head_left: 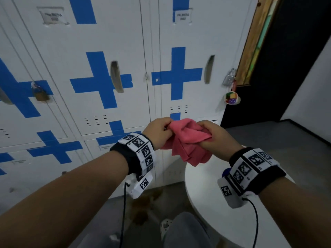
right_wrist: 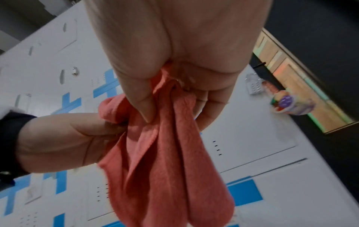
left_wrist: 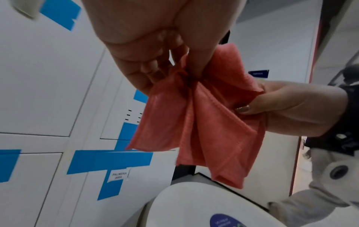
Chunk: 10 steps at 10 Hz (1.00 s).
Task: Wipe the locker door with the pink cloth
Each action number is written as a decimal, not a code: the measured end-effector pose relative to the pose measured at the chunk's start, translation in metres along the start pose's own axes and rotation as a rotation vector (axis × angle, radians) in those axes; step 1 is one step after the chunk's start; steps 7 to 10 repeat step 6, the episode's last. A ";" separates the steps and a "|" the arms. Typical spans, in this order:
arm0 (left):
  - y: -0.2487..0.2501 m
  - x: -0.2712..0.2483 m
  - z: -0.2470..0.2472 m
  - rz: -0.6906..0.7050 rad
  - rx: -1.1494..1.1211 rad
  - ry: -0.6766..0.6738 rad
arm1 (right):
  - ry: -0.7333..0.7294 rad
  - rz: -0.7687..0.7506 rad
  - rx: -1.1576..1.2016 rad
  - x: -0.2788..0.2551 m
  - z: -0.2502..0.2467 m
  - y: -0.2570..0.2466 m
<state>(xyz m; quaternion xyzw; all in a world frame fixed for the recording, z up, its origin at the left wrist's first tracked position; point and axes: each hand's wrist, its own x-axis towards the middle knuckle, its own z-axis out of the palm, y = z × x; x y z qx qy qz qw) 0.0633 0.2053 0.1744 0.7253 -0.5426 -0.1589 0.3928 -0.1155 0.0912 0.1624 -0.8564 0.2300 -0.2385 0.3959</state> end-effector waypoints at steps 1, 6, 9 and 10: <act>0.000 0.010 0.023 -0.005 0.071 -0.052 | 0.026 0.040 -0.119 -0.016 -0.015 0.020; -0.006 0.025 0.135 -0.149 0.119 -0.275 | -0.012 0.455 -0.354 -0.065 -0.042 0.104; -0.006 0.025 0.135 -0.149 0.119 -0.275 | -0.012 0.455 -0.354 -0.065 -0.042 0.104; -0.006 0.025 0.135 -0.149 0.119 -0.275 | -0.012 0.455 -0.354 -0.065 -0.042 0.104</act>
